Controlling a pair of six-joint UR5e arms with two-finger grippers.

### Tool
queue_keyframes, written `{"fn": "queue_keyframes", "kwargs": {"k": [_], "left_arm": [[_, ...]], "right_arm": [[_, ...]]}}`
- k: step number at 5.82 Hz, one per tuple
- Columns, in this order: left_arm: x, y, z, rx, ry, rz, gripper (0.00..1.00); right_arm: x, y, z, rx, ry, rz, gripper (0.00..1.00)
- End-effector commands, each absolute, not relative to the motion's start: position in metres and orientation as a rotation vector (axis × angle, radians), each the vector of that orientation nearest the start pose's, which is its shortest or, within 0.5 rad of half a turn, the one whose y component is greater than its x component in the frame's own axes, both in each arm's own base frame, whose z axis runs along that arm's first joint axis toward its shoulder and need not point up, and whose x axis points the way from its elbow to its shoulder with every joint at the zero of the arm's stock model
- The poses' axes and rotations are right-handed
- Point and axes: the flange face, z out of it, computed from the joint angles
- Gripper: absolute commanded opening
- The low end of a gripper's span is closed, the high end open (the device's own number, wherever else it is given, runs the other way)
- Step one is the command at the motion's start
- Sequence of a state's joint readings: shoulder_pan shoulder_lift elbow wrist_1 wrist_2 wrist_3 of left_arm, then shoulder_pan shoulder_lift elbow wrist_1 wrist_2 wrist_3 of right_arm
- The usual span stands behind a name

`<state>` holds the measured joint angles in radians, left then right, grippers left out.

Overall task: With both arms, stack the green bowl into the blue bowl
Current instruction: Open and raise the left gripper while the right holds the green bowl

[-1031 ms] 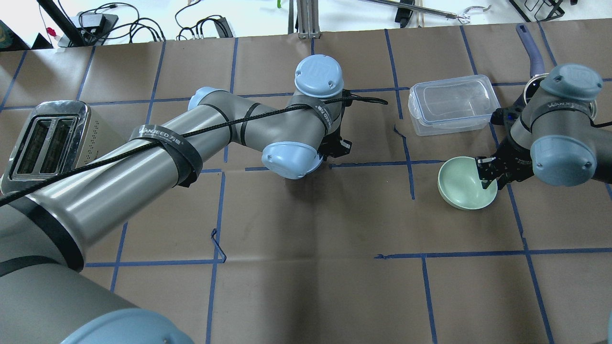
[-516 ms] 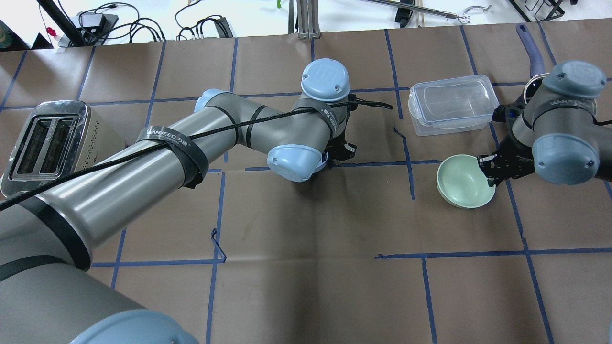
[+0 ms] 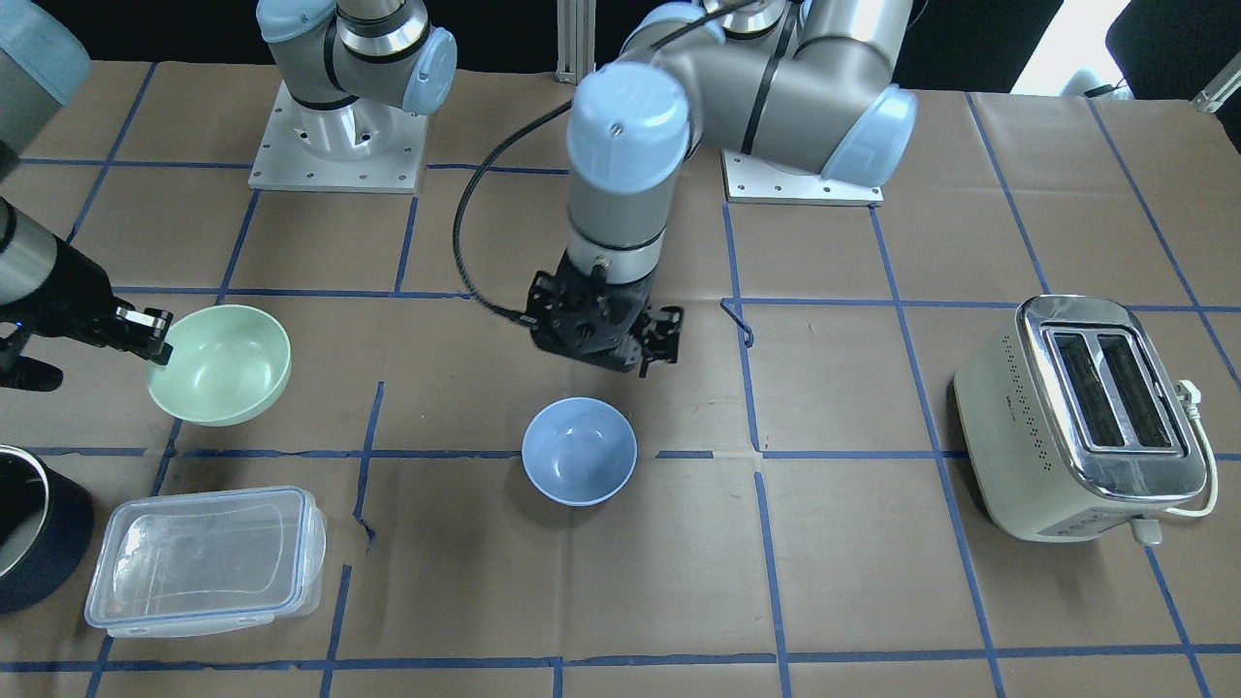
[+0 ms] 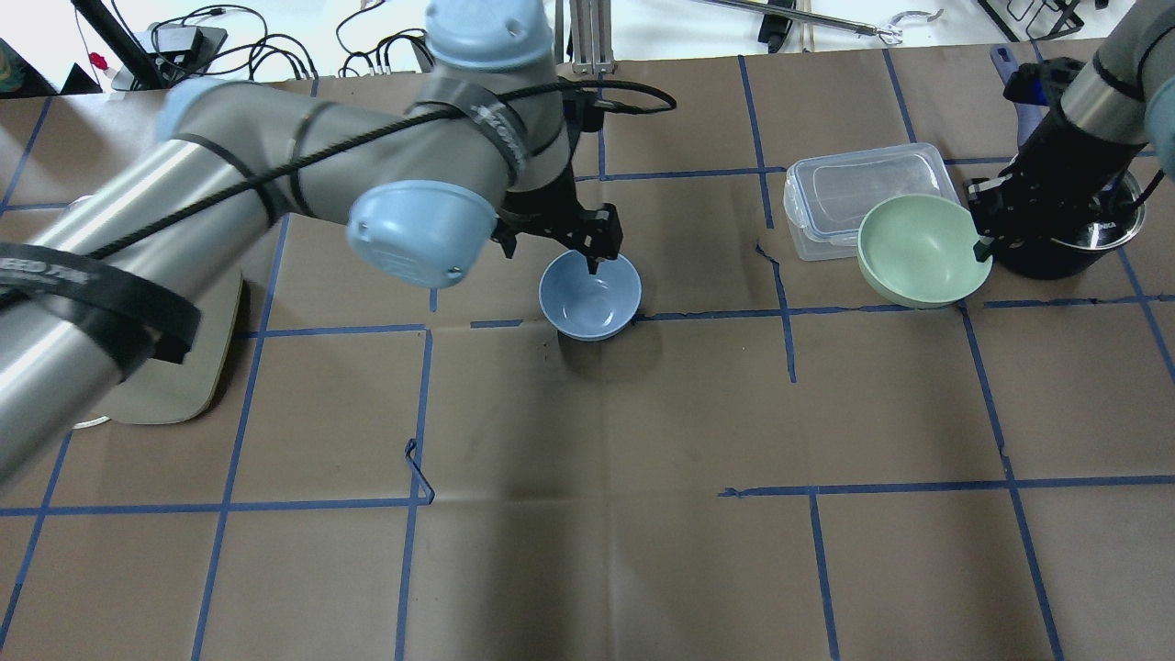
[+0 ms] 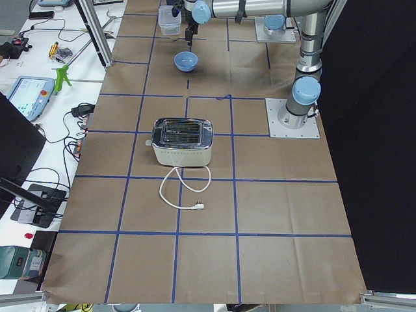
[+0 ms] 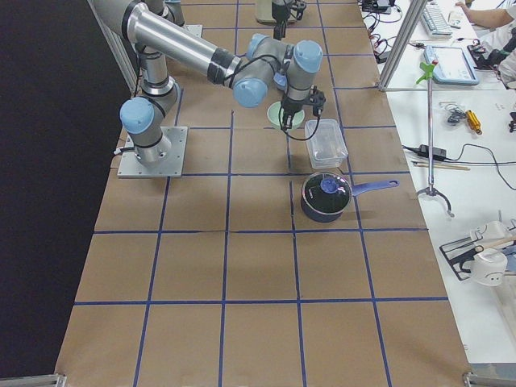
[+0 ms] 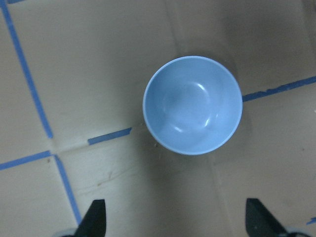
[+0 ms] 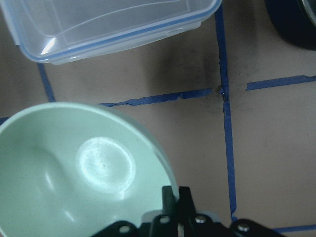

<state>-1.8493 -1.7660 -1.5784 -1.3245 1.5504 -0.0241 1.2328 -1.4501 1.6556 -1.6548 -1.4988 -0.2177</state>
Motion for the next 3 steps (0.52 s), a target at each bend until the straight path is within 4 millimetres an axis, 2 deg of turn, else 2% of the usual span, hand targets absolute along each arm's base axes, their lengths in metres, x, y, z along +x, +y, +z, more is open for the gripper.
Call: {"fn": "queue_keyframes", "kwargs": {"k": [1,2,3], "left_arm": [[-0.201,-0.474,0.476,0.369,3.109,0.018,0.97],[-0.181,-0.471,0.485,0.306,3.119,0.026,0.97],[-0.167,-0.477,0.487,0.274,3.119,0.01,0.97]], "right_arm": [[0.003,-0.531,0.432,0.094,3.01,0.095,0.06],[0.044,-0.532,0.433,0.076,3.018,0.082,0.06],[0.098,-0.529,0.429,0.135,3.011,0.095,0.06]]}}
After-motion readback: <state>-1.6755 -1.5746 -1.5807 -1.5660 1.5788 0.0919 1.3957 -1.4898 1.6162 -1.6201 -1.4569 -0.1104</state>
